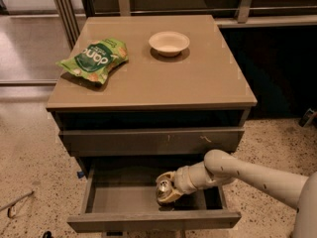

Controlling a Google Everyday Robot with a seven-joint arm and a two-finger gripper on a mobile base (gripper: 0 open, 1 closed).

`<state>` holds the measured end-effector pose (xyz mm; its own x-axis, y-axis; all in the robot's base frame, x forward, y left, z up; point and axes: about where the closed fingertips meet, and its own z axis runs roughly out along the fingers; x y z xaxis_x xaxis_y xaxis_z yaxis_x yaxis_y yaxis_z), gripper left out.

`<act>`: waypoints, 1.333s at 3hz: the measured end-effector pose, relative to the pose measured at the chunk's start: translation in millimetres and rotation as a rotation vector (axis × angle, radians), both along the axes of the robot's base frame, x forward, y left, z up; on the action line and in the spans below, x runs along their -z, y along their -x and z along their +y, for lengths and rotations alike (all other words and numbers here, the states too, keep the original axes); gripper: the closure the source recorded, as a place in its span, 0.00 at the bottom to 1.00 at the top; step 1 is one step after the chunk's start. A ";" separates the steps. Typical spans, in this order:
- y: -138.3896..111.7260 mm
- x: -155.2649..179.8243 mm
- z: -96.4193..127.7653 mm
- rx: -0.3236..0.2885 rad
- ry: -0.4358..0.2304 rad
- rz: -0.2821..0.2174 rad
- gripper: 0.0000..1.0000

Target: Place 7up can into middle drawer

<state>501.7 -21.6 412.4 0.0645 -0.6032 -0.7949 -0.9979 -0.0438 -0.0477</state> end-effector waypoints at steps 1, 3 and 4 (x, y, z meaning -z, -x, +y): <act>0.0 0.0 0.0 0.000 0.000 0.000 0.41; 0.1 0.1 0.1 0.000 0.000 0.000 0.00; 0.1 0.1 0.1 0.000 0.000 0.000 0.00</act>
Offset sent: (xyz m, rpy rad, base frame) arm 0.0000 0.0000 0.0000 0.0000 0.0000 0.0001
